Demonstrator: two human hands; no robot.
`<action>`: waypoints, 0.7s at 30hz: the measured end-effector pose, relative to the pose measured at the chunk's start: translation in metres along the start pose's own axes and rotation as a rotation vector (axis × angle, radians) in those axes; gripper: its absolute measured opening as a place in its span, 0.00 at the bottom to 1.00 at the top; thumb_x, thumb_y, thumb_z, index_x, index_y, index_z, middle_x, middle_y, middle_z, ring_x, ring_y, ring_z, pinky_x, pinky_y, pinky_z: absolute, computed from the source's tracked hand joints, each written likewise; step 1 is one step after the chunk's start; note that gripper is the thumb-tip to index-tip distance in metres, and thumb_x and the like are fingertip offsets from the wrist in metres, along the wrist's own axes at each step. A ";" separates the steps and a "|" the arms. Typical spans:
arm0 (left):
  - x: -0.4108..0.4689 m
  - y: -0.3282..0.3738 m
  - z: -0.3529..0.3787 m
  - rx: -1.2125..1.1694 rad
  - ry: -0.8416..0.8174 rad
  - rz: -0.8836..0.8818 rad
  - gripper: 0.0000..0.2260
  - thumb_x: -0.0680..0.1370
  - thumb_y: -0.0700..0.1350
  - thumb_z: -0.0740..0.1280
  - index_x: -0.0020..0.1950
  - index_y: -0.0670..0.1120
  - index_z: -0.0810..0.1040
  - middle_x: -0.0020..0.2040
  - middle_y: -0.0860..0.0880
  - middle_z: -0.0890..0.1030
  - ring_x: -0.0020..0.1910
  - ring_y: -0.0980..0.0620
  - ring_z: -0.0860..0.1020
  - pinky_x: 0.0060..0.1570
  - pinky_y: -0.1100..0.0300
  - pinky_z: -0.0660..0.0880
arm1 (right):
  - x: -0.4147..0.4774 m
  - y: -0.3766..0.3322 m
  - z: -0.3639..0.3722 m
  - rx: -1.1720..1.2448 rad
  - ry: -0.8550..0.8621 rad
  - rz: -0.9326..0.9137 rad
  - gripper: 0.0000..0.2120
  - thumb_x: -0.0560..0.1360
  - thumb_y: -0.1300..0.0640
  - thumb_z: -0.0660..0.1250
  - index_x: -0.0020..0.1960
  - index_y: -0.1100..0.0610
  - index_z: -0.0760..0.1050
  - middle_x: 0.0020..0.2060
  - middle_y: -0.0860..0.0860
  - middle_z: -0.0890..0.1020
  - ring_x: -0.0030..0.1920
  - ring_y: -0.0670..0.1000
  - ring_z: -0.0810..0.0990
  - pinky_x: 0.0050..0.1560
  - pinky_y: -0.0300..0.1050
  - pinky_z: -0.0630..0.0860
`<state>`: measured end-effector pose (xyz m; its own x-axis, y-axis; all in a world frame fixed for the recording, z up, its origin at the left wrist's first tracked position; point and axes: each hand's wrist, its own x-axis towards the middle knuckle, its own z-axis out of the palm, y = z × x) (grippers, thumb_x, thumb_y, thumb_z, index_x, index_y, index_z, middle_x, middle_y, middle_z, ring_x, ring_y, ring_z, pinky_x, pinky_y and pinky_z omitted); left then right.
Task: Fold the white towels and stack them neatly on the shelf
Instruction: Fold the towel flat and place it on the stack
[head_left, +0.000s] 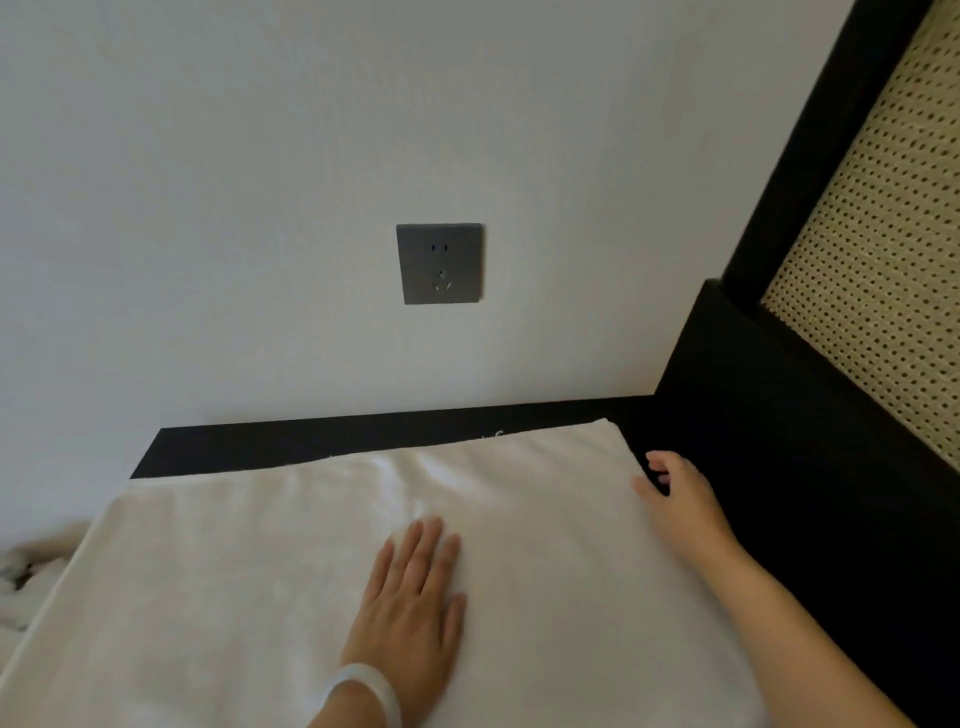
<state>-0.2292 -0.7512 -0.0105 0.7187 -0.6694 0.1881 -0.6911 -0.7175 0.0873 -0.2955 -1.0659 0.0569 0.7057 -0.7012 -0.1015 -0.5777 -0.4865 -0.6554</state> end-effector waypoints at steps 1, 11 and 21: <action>0.001 -0.001 0.001 -0.006 0.011 0.005 0.25 0.81 0.55 0.50 0.72 0.46 0.70 0.74 0.46 0.69 0.76 0.50 0.56 0.72 0.52 0.52 | 0.005 -0.004 0.003 -0.083 0.010 -0.012 0.23 0.80 0.54 0.65 0.73 0.56 0.67 0.68 0.54 0.72 0.68 0.55 0.69 0.68 0.53 0.69; 0.000 -0.002 -0.003 0.019 0.029 0.062 0.26 0.77 0.55 0.57 0.71 0.46 0.73 0.73 0.46 0.71 0.73 0.48 0.63 0.70 0.51 0.55 | 0.030 -0.009 0.039 -0.604 -0.255 -0.393 0.31 0.80 0.36 0.39 0.80 0.46 0.41 0.79 0.43 0.40 0.78 0.44 0.38 0.78 0.51 0.36; -0.001 0.003 -0.011 -0.005 -0.032 0.028 0.25 0.78 0.55 0.56 0.73 0.47 0.71 0.75 0.47 0.68 0.74 0.49 0.61 0.68 0.49 0.59 | -0.022 -0.052 0.075 -0.593 -0.319 -0.665 0.41 0.71 0.31 0.31 0.80 0.47 0.44 0.80 0.46 0.44 0.77 0.44 0.36 0.74 0.47 0.29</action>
<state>-0.2325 -0.7507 0.0005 0.7013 -0.6950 0.1588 -0.7111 -0.6976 0.0873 -0.2504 -0.9863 0.0374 0.9935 -0.0521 -0.1014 -0.0693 -0.9823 -0.1743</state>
